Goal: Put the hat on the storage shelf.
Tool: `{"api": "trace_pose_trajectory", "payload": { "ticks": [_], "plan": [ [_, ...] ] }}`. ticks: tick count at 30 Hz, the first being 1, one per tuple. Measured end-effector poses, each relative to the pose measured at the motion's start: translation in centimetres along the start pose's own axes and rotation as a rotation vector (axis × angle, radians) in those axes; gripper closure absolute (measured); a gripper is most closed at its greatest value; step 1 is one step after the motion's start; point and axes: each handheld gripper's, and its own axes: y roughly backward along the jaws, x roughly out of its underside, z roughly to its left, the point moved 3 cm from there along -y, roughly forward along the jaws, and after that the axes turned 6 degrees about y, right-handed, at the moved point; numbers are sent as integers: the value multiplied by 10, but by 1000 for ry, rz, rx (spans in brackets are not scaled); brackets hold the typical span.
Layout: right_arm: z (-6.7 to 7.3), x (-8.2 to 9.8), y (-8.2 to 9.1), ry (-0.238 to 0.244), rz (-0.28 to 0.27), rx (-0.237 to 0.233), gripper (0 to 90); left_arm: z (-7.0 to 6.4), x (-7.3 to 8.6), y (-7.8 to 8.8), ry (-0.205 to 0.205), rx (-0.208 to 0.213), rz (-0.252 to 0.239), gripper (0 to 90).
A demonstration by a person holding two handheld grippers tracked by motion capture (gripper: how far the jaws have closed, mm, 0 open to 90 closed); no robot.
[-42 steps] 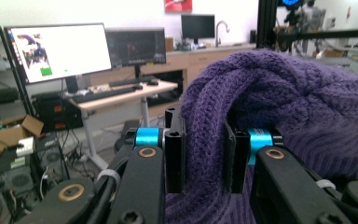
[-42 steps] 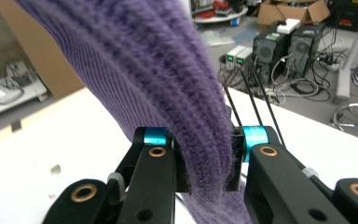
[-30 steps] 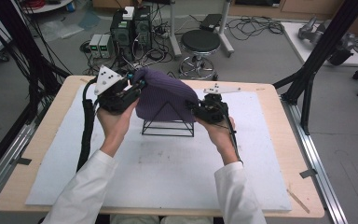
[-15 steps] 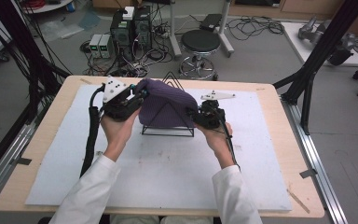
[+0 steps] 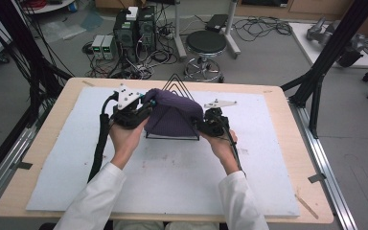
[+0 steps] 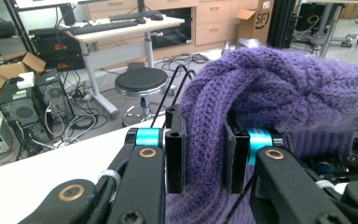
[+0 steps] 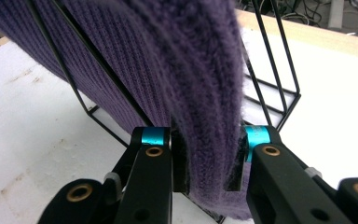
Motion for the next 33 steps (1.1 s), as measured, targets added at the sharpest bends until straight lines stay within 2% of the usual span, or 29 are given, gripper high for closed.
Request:
{"api": "trace_pose_trajectory", "payload": {
  "ticks": [8,11,12,14,17,20,23,26,30,33],
  "plan": [
    [-2,4,-3,-8,11,1,780,-1,4,-2,7,2,15,750],
    [-2,4,-3,-9,9,-2,751,-1,4,-1,8,3,16,748],
    [-2,3,-3,-10,8,-5,715,-1,4,-1,18,7,12,743],
    [-2,3,-3,-12,5,-2,542,0,4,-1,35,14,2,729],
    [-4,3,-3,-21,2,16,421,2,6,-2,44,-8,-15,651],
    [-5,2,1,-20,-9,38,365,3,8,-3,42,-34,-26,548],
    [-7,1,7,-29,-34,49,325,6,8,-2,56,-26,-43,498],
    [-9,-1,12,-42,-57,56,272,8,7,1,51,-37,-62,433],
    [-11,-2,17,-53,-83,103,169,13,8,4,53,-70,-77,352],
    [-11,-4,20,-57,-106,143,120,18,8,6,58,-80,-92,327]
  ]
}}
